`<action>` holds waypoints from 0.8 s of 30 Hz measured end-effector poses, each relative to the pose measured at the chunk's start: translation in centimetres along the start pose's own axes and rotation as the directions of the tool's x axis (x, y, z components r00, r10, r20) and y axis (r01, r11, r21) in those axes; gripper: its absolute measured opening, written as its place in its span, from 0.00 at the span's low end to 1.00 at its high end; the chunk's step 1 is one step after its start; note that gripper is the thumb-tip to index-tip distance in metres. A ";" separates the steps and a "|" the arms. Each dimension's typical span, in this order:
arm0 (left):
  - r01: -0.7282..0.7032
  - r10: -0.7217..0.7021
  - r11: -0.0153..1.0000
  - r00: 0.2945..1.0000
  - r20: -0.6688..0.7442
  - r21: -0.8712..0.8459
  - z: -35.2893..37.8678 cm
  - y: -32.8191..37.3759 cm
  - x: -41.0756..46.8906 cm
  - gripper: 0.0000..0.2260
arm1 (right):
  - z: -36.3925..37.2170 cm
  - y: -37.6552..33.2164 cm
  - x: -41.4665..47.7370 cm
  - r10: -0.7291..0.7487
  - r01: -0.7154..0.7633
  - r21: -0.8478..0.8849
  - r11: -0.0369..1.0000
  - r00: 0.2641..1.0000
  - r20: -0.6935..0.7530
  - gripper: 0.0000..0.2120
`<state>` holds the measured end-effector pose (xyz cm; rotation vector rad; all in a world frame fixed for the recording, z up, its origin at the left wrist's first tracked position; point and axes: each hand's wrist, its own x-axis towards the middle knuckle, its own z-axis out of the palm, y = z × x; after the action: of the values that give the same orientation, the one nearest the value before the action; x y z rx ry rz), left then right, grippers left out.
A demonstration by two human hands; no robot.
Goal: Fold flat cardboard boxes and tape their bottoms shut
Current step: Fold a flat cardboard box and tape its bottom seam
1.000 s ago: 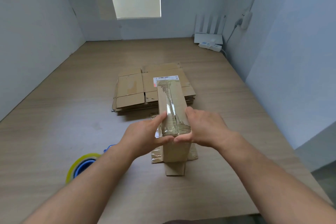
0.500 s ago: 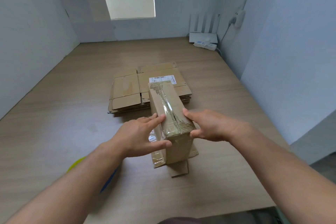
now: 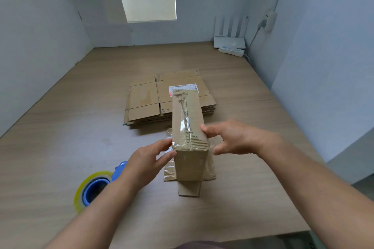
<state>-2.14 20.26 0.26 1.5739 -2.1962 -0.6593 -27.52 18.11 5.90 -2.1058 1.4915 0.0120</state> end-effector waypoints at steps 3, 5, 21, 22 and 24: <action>0.052 -0.056 0.997 0.996 -0.074 -0.060 0.9 0.3 -0.9 0.17 | -0.3 0.1 0.1 0.004 -0.008 0.137 0.990 0.999 0.035 0.30; 0.052 -0.058 0.997 0.993 -0.100 -0.057 1.0 0.5 -1.0 0.16 | -0.6 0.1 0.4 0.002 0.001 0.135 0.991 1.000 -0.017 0.22; 0.084 -0.103 0.993 0.959 -0.264 -0.082 2.9 1.0 -1.7 0.08 | 2.8 0.9 -0.6 -0.199 0.146 -0.211 0.967 0.945 -0.258 0.23; 0.081 -0.097 0.994 0.957 -0.273 -0.071 2.9 1.1 -1.7 0.08 | 2.8 0.9 -0.6 -0.213 0.141 -0.258 0.956 0.936 -0.281 0.23; 0.075 -0.086 0.996 0.951 -0.298 -0.048 3.0 1.2 -1.8 0.08 | 2.8 0.8 -0.7 -0.246 0.141 -0.323 0.936 0.917 -0.314 0.22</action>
<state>-4.13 22.77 -1.52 1.6327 -1.8976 -0.4447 -27.59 19.75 3.39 -2.6024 1.5426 -0.2435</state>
